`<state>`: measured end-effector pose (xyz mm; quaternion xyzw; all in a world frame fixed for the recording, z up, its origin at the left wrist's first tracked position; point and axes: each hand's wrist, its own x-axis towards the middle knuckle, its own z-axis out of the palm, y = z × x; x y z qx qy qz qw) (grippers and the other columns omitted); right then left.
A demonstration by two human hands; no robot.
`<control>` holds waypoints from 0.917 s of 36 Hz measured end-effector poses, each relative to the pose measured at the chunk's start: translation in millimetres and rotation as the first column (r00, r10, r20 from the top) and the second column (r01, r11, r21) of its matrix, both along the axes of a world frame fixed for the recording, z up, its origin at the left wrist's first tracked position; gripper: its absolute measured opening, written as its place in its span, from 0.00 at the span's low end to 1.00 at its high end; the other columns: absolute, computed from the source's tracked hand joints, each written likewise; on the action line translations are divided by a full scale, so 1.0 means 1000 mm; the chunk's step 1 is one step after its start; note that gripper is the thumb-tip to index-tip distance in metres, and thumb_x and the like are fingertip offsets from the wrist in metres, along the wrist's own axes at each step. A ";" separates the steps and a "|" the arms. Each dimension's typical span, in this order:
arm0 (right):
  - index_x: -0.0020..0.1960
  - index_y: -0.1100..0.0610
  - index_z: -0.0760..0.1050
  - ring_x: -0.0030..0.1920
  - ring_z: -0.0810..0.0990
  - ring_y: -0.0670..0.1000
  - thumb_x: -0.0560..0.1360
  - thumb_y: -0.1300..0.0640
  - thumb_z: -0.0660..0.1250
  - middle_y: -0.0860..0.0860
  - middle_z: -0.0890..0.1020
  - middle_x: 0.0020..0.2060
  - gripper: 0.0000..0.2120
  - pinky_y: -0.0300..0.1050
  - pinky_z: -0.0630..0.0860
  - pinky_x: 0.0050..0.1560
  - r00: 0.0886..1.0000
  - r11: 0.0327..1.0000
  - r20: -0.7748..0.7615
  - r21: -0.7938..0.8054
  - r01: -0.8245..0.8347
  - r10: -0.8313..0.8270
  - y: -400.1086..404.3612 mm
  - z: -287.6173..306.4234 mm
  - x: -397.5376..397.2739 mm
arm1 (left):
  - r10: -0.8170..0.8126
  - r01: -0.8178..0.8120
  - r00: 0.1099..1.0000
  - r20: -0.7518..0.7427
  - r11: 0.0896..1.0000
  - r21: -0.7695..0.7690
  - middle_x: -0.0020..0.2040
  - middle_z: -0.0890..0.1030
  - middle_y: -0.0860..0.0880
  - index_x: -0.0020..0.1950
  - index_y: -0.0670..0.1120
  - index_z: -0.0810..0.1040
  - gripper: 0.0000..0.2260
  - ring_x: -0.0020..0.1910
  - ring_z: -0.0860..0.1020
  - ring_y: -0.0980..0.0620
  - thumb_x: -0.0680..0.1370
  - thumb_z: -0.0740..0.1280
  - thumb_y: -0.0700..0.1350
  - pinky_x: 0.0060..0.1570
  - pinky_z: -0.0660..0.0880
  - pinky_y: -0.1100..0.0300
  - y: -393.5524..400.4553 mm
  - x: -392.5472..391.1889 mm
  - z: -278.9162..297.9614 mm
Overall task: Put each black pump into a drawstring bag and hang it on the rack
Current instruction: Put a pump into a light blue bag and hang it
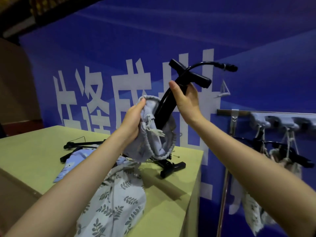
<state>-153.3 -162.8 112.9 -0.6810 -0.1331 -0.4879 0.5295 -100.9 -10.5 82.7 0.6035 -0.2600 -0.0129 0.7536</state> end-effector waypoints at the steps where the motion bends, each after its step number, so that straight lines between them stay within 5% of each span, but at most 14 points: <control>1: 0.39 0.52 0.72 0.34 0.76 0.36 0.78 0.54 0.67 0.44 0.77 0.33 0.10 0.30 0.71 0.40 1.000 0.999 0.011 -0.032 0.001 -0.001 0.000 -0.003 0.000 | -0.030 0.028 0.999 -0.040 0.998 -0.049 0.46 0.86 0.44 0.55 0.41 0.79 0.15 0.47 0.84 0.49 0.82 0.60 0.51 0.52 0.79 0.55 -0.003 -0.001 0.003; 6: 0.46 0.67 0.76 0.38 0.76 0.39 0.77 0.54 0.68 0.50 0.78 0.37 0.14 0.30 0.72 0.42 0.999 0.989 0.017 -0.143 -0.046 0.049 -0.003 -0.013 -0.004 | -0.111 0.083 0.981 -0.157 0.981 -0.177 0.48 0.85 0.42 0.55 0.40 0.80 0.18 0.51 0.83 0.45 0.81 0.61 0.53 0.55 0.78 0.52 -0.005 -0.008 0.019; 12: 0.54 0.46 0.76 0.51 0.81 0.40 0.79 0.46 0.64 0.47 0.82 0.51 0.07 0.34 0.76 0.47 0.941 0.968 -0.263 -0.073 -0.240 0.213 -0.019 -0.004 -0.017 | -0.248 0.176 0.933 -0.261 0.947 -0.269 0.43 0.85 0.40 0.52 0.38 0.79 0.22 0.42 0.84 0.44 0.83 0.55 0.54 0.43 0.79 0.51 -0.003 -0.007 0.027; 17: 0.59 0.51 0.77 0.51 0.82 0.48 0.78 0.44 0.63 0.48 0.83 0.48 0.15 0.43 0.78 0.46 0.917 0.972 -0.323 0.064 -0.226 0.234 -0.013 -0.016 -0.015 | -0.265 0.139 0.910 -0.320 0.920 -0.367 0.44 0.83 0.40 0.51 0.37 0.78 0.20 0.41 0.83 0.44 0.84 0.55 0.52 0.46 0.79 0.50 -0.012 0.003 0.018; 21: 0.47 0.49 0.77 0.48 0.82 0.45 0.76 0.43 0.67 0.46 0.83 0.43 0.10 0.46 0.79 0.53 0.955 0.993 -0.279 0.096 -0.075 0.099 -0.009 -0.037 -0.007 | -0.320 0.144 0.867 -0.381 0.895 -0.422 0.39 0.83 0.41 0.48 0.39 0.78 0.19 0.36 0.84 0.46 0.84 0.55 0.50 0.36 0.81 0.55 -0.018 0.004 0.005; 26: 0.45 0.57 0.76 0.37 0.80 0.39 0.75 0.50 0.70 0.48 0.80 0.37 0.10 0.33 0.75 0.39 0.981 0.982 -0.128 0.138 -0.130 0.148 0.002 -0.040 -0.009 | -0.316 0.261 0.888 -0.334 0.945 -0.199 0.44 0.85 0.41 0.42 0.41 0.87 0.24 0.41 0.85 0.46 0.84 0.54 0.49 0.41 0.81 0.54 -0.027 -0.006 -0.006; 29: 0.44 0.54 0.76 0.37 0.80 0.39 0.75 0.49 0.71 0.46 0.81 0.36 0.09 0.35 0.75 0.40 0.977 0.990 -0.163 0.054 -0.127 0.134 0.004 -0.031 -0.009 | -0.189 0.197 0.933 -0.307 0.980 -0.002 0.53 0.84 0.43 0.58 0.44 0.82 0.18 0.51 0.83 0.46 0.82 0.58 0.54 0.54 0.77 0.51 -0.016 -0.003 -0.009; 33: 0.38 0.51 0.75 0.33 0.78 0.39 0.74 0.46 0.71 0.42 0.79 0.30 0.12 0.38 0.75 0.39 0.979 0.999 -0.198 -0.017 -0.050 0.045 0.003 -0.024 -0.003 | 0.101 -0.062 0.985 -0.139 0.963 0.261 0.62 0.79 0.46 0.67 0.47 0.75 0.32 0.61 0.78 0.47 0.73 0.62 0.69 0.64 0.72 0.46 0.005 0.009 -0.015</control>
